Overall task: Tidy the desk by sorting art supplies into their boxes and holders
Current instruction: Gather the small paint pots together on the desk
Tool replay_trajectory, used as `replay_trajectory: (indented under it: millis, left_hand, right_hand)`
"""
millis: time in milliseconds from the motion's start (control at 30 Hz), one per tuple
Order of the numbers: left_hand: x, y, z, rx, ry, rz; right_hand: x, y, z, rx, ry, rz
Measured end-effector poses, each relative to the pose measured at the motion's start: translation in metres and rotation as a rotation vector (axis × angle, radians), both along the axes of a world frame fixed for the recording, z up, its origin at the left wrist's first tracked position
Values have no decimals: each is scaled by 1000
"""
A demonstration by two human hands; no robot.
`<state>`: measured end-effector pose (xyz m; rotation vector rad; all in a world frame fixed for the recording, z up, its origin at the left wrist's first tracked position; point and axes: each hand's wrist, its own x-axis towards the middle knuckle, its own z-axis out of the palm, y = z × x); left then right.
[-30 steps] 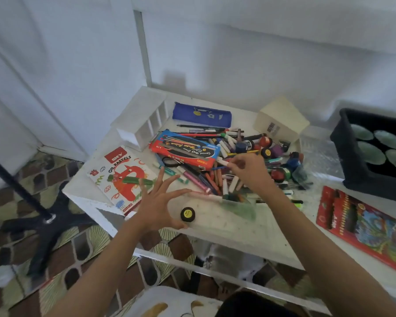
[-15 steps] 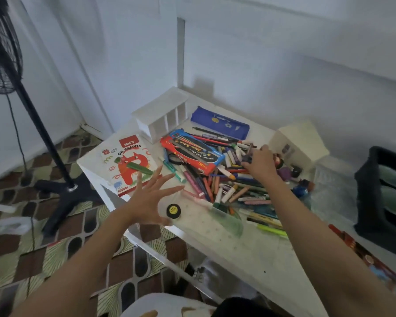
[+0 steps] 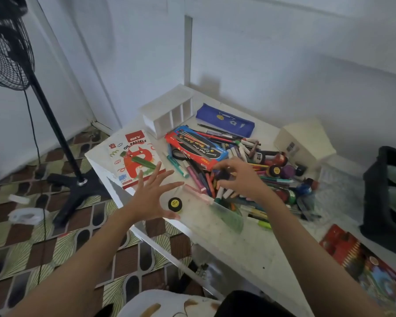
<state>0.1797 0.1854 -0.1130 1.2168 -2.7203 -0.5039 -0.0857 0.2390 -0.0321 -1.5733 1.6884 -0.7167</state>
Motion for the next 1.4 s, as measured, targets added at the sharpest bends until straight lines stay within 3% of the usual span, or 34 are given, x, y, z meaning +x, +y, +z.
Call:
replay_trajectory:
  millis: [367, 600, 1067, 1400]
  left_hand:
    - [0, 2, -4, 64, 55, 33]
    - [1, 1, -8, 95, 113, 34]
    - [-1, -3, -8, 105, 100, 28]
    - [-3, -4, -6, 105, 72, 20]
  right_hand:
    - [67, 0, -40, -105, 305, 298]
    - [78, -3, -56, -197, 419, 188]
    - [83, -1, -60, -373, 765, 245]
    - [77, -6, -55, -343, 738, 261]
